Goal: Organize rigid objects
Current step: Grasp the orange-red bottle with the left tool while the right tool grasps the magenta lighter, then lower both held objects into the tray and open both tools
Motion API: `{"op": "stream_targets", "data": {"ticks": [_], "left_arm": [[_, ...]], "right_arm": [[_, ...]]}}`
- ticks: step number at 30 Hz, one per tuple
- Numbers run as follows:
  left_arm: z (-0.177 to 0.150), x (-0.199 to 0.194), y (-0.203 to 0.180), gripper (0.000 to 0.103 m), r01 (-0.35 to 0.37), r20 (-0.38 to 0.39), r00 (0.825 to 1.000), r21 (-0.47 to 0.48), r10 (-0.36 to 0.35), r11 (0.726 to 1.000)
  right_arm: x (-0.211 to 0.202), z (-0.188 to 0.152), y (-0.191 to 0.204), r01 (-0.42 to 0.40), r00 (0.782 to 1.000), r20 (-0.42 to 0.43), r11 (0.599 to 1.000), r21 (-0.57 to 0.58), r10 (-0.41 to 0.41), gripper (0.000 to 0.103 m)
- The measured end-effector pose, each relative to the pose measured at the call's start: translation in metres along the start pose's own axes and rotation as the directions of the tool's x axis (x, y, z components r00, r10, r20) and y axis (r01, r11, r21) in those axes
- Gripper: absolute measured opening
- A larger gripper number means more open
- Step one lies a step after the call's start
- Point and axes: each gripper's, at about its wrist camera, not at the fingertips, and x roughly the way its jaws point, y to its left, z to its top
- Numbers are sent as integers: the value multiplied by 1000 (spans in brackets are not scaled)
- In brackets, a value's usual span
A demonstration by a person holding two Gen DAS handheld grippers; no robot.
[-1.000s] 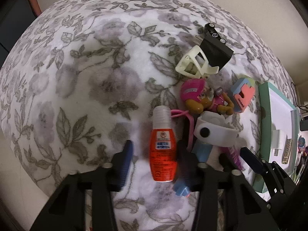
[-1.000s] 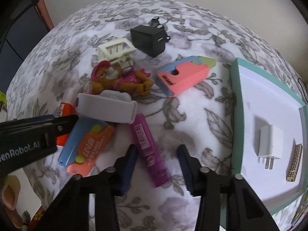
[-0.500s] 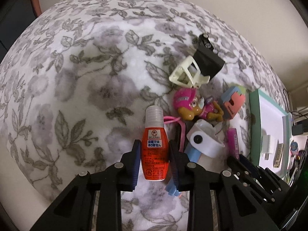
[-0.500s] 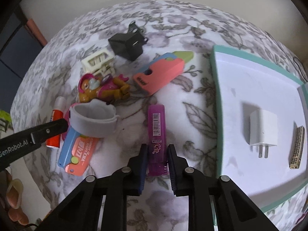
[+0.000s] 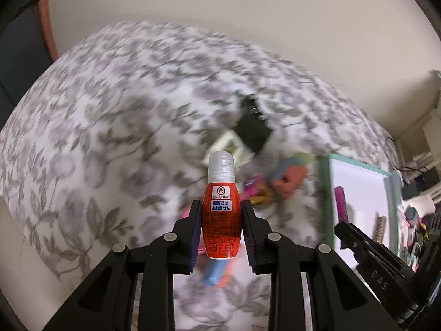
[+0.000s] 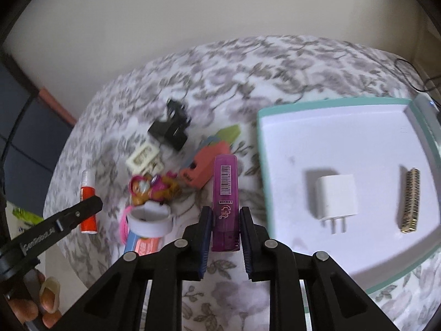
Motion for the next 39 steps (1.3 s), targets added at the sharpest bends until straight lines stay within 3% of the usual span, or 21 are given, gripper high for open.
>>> {"op": "stream_targets", "data": {"ticks": [9,18,24,27,33,39], "left_arm": [[2,-1,-90,29,75,-19,997,170,-73,983],[-27,27,-171,29,145,-85,989,318,-125,937],[-48,49,-186,29,200,-165,975,332,-152,922],[-55,54,-192,29,189,-174,976,351,-134,917],[-67,70,-192,29,203,-246,962,344,-121,917],[-77,79,-198,29,175,-262,962,386,-74,906]], "right_arm": [[-23,15,-65,77,996,24,984,158,-82,22],[-40,14,-128,160,985,16,945,286,-172,22],[-44,12,-154,167,984,3,927,337,-178,22],[-41,12,-158,171,984,-13,925,340,-178,22],[-26,8,-161,192,981,-71,925,328,-179,22],[-11,2,-163,216,975,-124,925,314,-185,22]]}}
